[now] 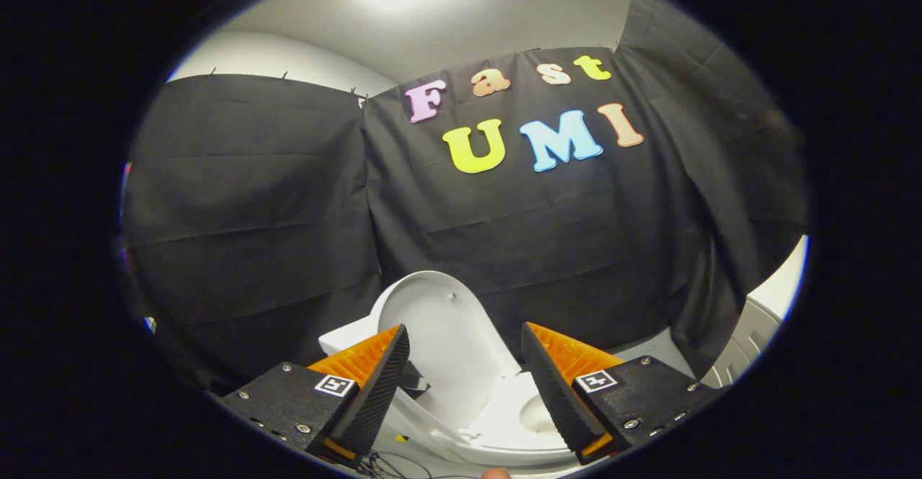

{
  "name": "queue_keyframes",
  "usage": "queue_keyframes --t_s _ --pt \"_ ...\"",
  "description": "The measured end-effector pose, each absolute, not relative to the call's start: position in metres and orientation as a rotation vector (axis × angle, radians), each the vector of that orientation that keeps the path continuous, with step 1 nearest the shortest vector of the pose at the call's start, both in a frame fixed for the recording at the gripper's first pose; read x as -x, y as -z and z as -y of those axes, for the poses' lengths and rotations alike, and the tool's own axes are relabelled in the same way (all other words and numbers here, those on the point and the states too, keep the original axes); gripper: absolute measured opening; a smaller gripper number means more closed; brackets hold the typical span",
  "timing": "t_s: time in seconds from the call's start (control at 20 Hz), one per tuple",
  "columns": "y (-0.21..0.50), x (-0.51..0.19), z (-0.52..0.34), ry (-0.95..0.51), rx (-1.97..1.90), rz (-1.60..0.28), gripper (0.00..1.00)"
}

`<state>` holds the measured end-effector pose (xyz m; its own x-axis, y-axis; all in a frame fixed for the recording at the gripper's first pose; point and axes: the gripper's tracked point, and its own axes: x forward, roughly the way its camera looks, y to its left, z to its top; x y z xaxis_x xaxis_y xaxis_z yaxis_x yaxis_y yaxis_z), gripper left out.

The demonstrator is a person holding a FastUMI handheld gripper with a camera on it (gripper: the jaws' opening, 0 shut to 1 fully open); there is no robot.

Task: Open the toilet lid.

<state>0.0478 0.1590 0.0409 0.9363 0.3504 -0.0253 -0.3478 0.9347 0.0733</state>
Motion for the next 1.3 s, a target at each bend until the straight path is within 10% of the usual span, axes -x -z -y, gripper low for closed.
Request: queue_keyframes --t_s 1.3 --pt "-0.082 -0.015 -0.024 -0.121 0.04 0.124 0.95"
